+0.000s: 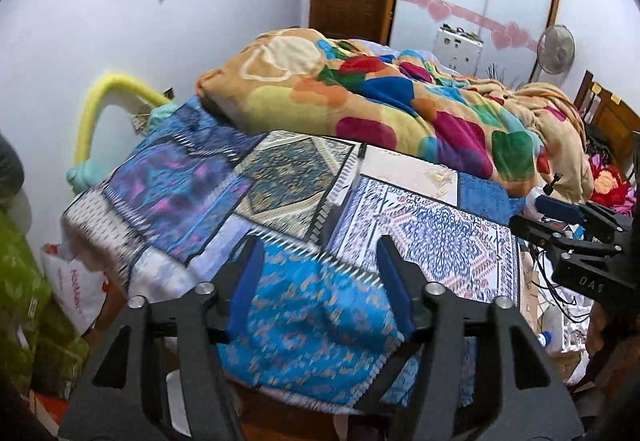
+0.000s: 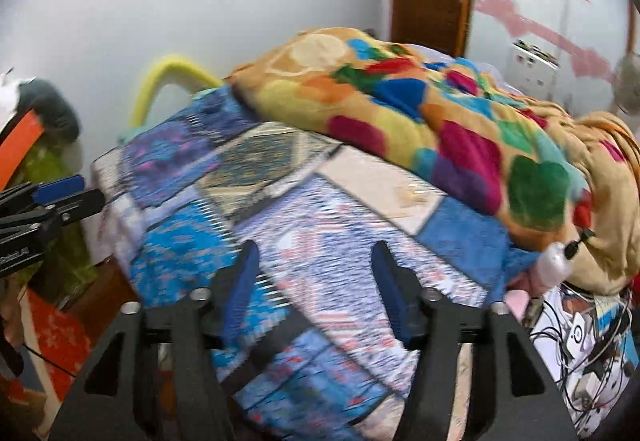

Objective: Collect trash
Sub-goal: 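Move both open tools back over the items on the bed, then close the left gripper on the clear pen while the right gripper grasps the plastic bag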

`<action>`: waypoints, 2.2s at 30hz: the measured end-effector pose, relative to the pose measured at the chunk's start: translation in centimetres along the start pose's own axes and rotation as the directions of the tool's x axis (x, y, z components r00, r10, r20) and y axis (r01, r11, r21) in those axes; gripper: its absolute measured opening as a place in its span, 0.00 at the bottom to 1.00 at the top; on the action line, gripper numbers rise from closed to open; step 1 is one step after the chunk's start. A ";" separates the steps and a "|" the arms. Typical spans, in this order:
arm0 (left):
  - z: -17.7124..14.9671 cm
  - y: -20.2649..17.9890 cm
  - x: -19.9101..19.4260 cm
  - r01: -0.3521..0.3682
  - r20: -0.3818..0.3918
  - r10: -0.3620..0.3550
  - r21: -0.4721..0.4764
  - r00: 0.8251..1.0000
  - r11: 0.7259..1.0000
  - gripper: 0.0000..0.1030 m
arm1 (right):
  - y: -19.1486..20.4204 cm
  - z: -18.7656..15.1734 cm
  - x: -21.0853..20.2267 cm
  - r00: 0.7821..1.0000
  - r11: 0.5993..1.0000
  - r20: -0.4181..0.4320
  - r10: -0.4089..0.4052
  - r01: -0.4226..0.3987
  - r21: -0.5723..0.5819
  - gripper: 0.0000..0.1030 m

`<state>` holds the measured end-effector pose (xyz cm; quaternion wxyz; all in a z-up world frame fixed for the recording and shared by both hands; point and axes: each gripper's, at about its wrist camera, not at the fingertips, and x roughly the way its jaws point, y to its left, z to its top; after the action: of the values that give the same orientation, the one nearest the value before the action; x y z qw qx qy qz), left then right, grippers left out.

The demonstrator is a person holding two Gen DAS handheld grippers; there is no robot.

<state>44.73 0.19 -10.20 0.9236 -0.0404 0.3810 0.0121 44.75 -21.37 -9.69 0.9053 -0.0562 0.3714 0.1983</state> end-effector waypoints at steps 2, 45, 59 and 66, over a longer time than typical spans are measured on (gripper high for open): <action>0.8 -0.6 1.7 0.029 -0.015 -0.029 0.007 0.999 1.000 0.59 | -1.7 0.3 1.1 1.000 0.999 -0.013 -0.006 0.006 0.036 0.60; 5.2 -5.1 28.9 0.047 -0.174 -0.029 0.098 0.984 0.994 0.07 | -8.0 2.8 19.4 0.994 0.996 -0.084 -0.069 0.065 -0.053 0.35; 5.0 -4.8 18.8 0.060 -0.125 -0.053 0.055 0.991 0.997 0.07 | -5.4 3.5 12.7 0.996 0.998 -0.074 -0.056 0.054 -0.026 0.34; 5.8 -3.3 10.2 0.049 -0.045 -0.047 0.028 0.998 0.998 0.07 | -2.7 5.3 6.0 0.999 0.998 0.003 -0.037 0.037 -0.041 0.34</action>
<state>56.23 -2.70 -13.09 0.9156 -0.0363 0.4002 -0.0165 53.14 -20.63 -10.22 0.9078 -0.0816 0.3652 0.1892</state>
